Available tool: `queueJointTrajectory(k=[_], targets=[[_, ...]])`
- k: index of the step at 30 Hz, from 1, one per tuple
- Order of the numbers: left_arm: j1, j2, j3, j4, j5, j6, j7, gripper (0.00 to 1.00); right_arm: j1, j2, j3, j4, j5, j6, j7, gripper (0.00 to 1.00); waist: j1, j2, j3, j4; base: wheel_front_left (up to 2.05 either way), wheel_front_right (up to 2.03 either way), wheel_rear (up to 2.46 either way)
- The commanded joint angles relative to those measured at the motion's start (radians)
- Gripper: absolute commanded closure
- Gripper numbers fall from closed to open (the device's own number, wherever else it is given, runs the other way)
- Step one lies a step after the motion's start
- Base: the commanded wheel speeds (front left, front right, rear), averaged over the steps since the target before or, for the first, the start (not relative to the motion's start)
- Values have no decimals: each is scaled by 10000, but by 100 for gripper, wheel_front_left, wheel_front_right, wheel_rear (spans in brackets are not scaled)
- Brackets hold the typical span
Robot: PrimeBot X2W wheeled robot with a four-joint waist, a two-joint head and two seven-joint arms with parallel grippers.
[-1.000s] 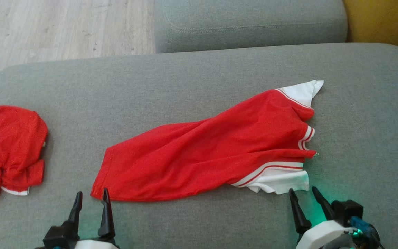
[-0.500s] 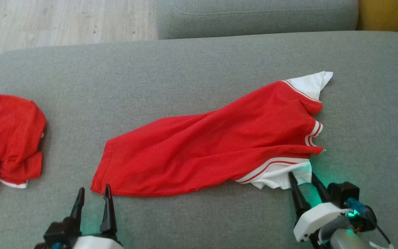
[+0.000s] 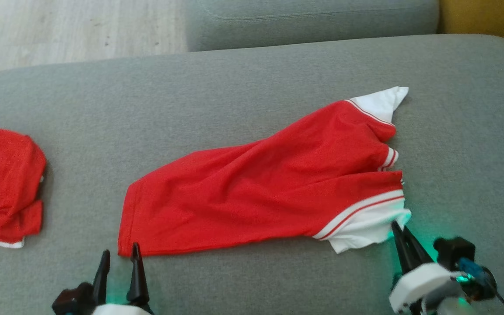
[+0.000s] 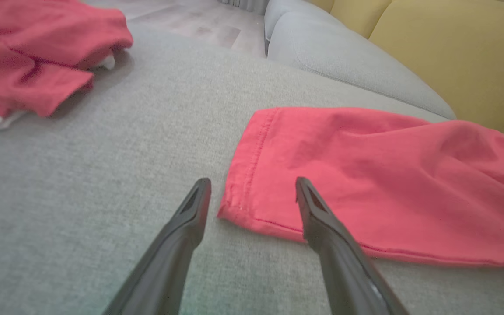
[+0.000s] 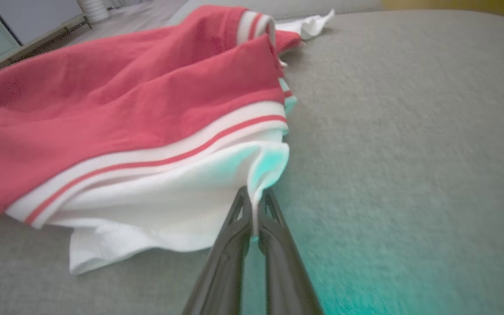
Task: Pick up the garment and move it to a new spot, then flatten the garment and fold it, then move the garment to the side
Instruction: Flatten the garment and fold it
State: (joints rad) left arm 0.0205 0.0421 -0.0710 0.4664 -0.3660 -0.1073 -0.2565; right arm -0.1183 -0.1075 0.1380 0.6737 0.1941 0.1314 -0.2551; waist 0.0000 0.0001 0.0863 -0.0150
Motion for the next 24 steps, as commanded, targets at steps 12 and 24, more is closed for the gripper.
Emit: queueJointTrajectory(k=[12,24], targets=[[-837,81,132,908,-1035,-208,-53,0,13,-496,890,-1270,765,-7,-67,100,0,-1,277,-512,0,0,0],[-1330,81,-108,1449,-1407,-228,-53,100,-229,-443,790,-2954,1752,-7,-67,100,0,-1,362,-542,0,0,0]])
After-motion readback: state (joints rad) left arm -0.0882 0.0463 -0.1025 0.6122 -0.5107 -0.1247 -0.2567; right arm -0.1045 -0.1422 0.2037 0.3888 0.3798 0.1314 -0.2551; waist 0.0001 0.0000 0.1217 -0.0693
